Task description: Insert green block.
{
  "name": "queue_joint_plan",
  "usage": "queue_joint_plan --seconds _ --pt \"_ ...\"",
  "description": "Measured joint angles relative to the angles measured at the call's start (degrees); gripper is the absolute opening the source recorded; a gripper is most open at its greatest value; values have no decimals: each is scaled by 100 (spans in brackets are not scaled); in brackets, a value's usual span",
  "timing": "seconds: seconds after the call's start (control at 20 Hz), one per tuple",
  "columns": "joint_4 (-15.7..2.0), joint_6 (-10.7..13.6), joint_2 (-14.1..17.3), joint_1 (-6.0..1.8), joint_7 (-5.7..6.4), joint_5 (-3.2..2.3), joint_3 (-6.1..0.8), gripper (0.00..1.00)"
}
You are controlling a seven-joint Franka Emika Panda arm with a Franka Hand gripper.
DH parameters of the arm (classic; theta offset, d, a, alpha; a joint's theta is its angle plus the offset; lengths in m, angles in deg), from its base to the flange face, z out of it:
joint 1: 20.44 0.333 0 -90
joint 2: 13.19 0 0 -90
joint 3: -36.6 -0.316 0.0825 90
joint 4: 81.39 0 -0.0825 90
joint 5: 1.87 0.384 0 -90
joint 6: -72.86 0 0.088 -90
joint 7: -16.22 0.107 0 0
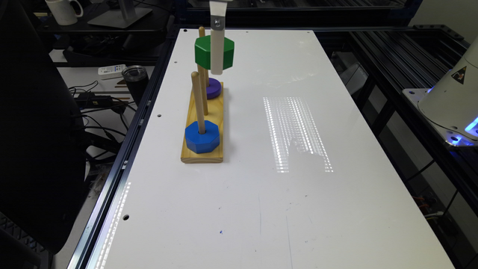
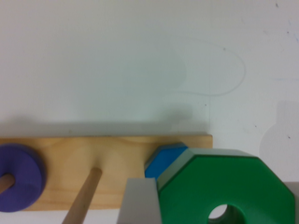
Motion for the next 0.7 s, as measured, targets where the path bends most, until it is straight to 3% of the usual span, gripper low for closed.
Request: queue_joint_plan --seconds 0.35,0.7 --pt "-138 2 118 4 25 -3 -30 0" --pt "-170 3 140 3 52 -10 -50 0"
